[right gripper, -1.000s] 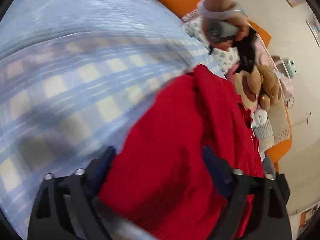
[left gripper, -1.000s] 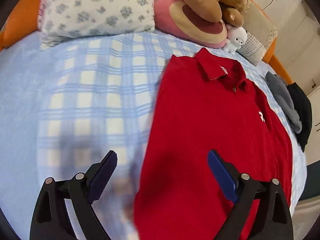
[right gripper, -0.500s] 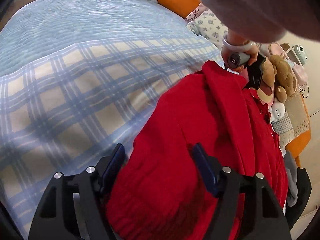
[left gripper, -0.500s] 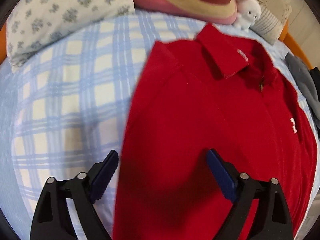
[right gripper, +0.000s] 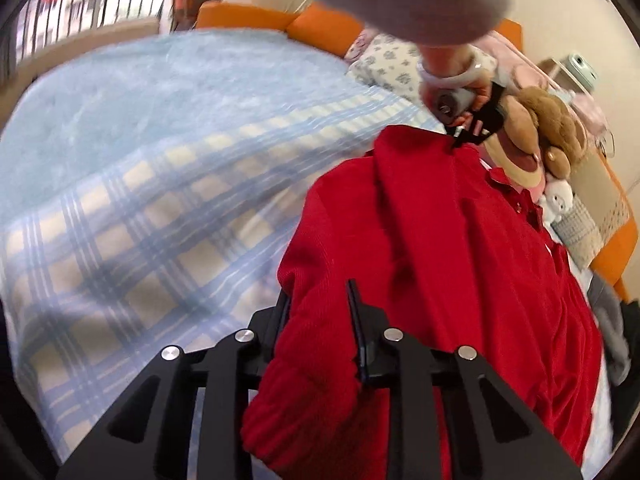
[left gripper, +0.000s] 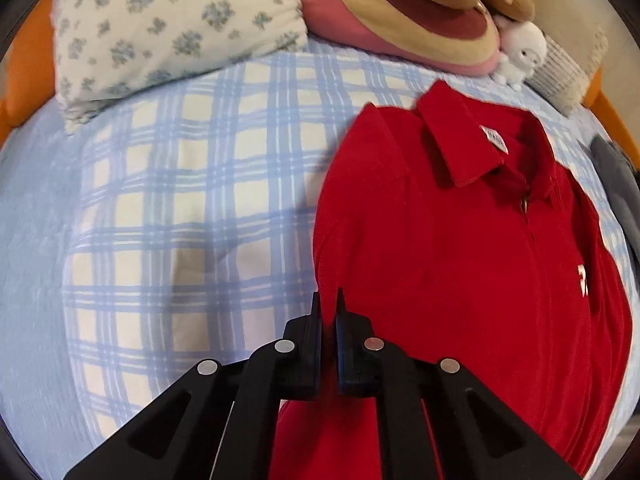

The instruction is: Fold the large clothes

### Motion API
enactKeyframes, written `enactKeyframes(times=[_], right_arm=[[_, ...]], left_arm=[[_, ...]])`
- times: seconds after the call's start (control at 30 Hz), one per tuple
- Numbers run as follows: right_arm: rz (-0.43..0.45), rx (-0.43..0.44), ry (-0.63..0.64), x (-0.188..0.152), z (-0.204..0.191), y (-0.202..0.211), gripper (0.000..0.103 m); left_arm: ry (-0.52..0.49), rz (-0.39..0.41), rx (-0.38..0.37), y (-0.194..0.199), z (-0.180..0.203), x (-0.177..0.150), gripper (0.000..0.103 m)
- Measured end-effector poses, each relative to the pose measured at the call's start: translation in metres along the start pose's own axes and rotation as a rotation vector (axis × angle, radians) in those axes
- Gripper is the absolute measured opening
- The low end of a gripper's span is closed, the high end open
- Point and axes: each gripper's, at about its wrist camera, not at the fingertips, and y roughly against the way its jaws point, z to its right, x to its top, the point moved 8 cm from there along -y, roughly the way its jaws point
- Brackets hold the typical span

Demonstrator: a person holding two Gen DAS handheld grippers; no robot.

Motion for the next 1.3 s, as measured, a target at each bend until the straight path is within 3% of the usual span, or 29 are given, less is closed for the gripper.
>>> enactKeyframes(times=[0.2,0.33,0.5,0.6,0.7,1.0,1.27,1.3], right_arm=[[0.074,0.049,-0.158,0.006,0.047,0.036,0.025],[0.134,0.155,-0.355,0.002,0.099,0.071,0.025],[0.212,0.197,-0.598,-0.036,0.178,0.118,0.025],[0.256,0.153,-0.696,-0.067,0.217,0.143,0.025],[0.260,0.128,-0.750,-0.094,0.242,0.156,0.024],[0.253,0.113,-0.941,-0.179,0.292,0.172,0.021],[0.226,0.129,-1.074,-0.238,0.307,0.170,0.020],[0.207,0.134,-1.080,-0.245,0.304,0.168,0.020]], left_arm=[[0.013,0.059,0.082,0.045,0.026,0.017,0.010],[0.011,0.083,0.137,0.088,0.062,0.029,0.010],[-0.010,0.120,0.196,0.121,0.133,0.039,0.010],[0.013,0.135,0.191,0.127,0.181,0.044,0.010],[0.030,0.138,0.167,0.120,0.231,0.046,0.010],[-0.079,0.084,0.171,0.045,0.384,0.028,0.010],[-0.136,0.027,0.140,-0.010,0.447,0.005,0.010],[-0.151,0.020,0.145,-0.014,0.453,0.002,0.018]])
